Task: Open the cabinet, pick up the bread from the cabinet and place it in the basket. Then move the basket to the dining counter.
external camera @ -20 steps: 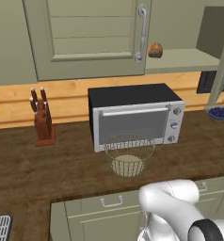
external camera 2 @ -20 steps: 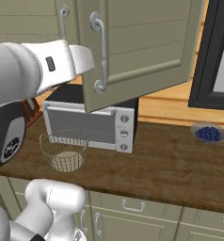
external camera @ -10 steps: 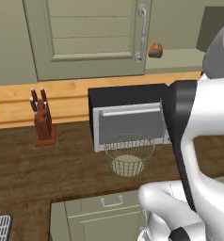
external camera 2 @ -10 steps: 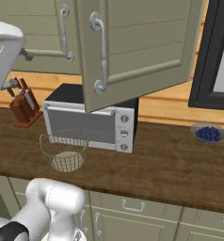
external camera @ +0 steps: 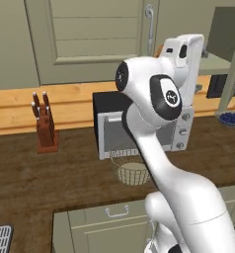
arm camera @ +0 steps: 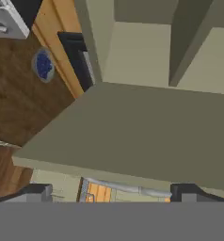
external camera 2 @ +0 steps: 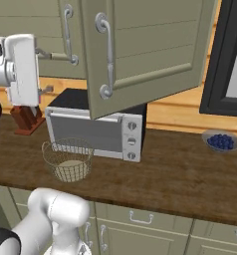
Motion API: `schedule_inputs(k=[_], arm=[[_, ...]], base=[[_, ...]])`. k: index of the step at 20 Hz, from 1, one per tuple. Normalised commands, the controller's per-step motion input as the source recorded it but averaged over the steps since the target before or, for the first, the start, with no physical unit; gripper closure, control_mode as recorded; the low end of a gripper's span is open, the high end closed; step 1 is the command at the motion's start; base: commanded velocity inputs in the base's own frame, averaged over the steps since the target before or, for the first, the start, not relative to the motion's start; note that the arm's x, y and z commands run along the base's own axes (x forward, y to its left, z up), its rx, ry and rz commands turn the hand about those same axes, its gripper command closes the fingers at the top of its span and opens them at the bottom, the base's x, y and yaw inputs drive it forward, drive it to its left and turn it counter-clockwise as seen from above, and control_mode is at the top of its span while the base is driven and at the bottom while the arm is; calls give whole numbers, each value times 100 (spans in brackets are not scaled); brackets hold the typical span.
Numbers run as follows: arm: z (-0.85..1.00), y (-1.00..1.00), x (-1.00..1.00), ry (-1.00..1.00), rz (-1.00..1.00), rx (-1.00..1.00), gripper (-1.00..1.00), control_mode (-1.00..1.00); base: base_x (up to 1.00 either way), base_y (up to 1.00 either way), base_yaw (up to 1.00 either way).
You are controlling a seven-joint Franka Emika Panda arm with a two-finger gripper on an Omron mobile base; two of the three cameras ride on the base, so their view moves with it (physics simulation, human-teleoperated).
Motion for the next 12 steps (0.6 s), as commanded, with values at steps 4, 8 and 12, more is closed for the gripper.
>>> schedule_inputs(k=[4, 8, 12], arm=[[-13, -98, 22, 7, -64, -13, -100, -100], [0, -100, 16, 8, -60, 0, -100, -100], [4, -100, 6, 4, -52, 8, -100, -100]], base=[[0, 0, 0], [0, 0, 0], [0, 0, 0]])
